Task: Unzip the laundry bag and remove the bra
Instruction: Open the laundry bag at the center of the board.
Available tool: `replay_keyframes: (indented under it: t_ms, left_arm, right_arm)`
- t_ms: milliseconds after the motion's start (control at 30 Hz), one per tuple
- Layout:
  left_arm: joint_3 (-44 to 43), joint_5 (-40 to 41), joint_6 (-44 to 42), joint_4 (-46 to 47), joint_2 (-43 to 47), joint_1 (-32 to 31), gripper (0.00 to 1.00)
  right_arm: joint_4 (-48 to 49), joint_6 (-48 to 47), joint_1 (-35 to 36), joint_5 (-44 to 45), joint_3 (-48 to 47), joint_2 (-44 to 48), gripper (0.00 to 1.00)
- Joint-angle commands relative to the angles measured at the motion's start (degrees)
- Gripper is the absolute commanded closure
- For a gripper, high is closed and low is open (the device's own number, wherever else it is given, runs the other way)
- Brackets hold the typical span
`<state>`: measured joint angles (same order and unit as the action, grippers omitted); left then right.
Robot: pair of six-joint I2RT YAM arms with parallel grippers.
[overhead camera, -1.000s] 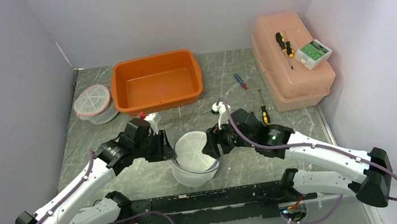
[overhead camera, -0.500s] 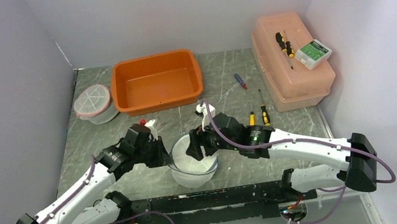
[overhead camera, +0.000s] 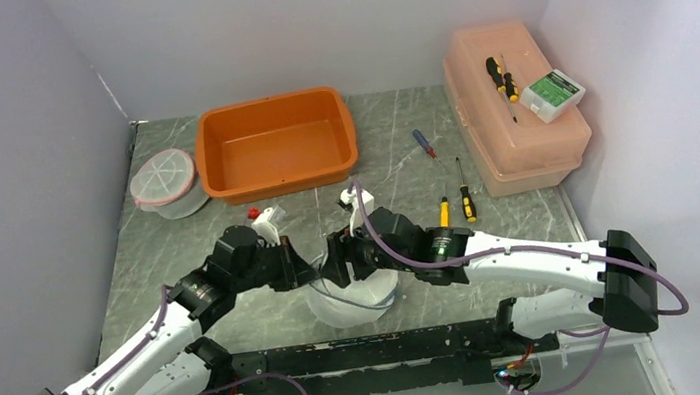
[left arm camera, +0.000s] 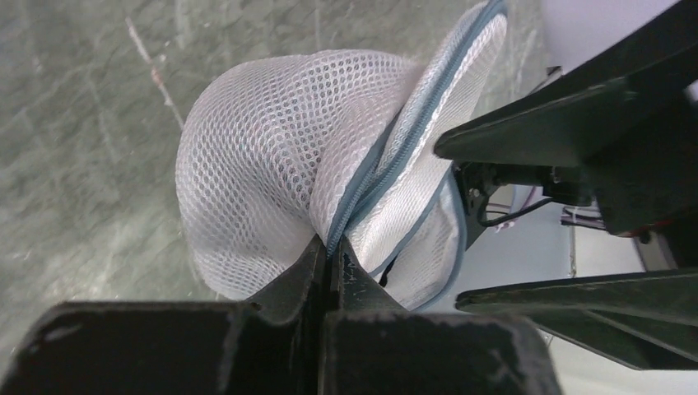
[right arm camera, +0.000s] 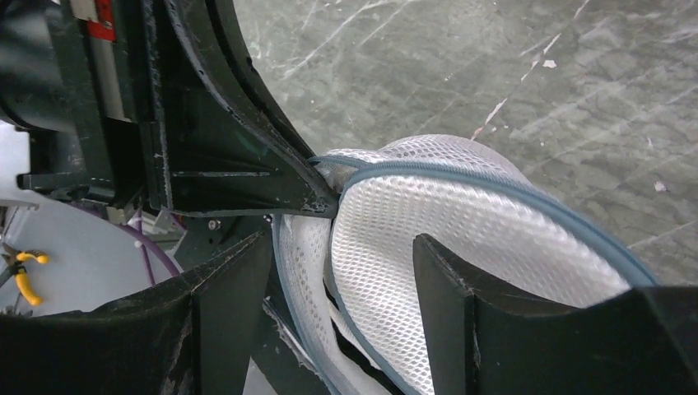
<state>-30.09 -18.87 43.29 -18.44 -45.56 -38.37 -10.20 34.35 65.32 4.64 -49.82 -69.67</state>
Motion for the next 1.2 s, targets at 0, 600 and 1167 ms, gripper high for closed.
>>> replay_keyframes:
  t_ms: [0, 600, 1167]
  left_arm:
    - [1.7, -3.9, 2.2, 12.7, -1.2, -0.3, 0.97]
    - [5.1, -6.1, 5.1, 22.2, -0.2, -1.0, 0.97]
    - [1.3, -0.1, -0.2, 11.8, 2.8, -1.7, 0.97]
  right_arm:
    - [4.0, 2.4, 0.2, 2.0, 2.1, 1.6, 0.33]
    - [-0.4, 10.2, 0.1, 9.0, -0.1, -4.3, 0.62]
    - [-3.4, 2.8, 0.0, 12.1, 3.1, 8.6, 1.0]
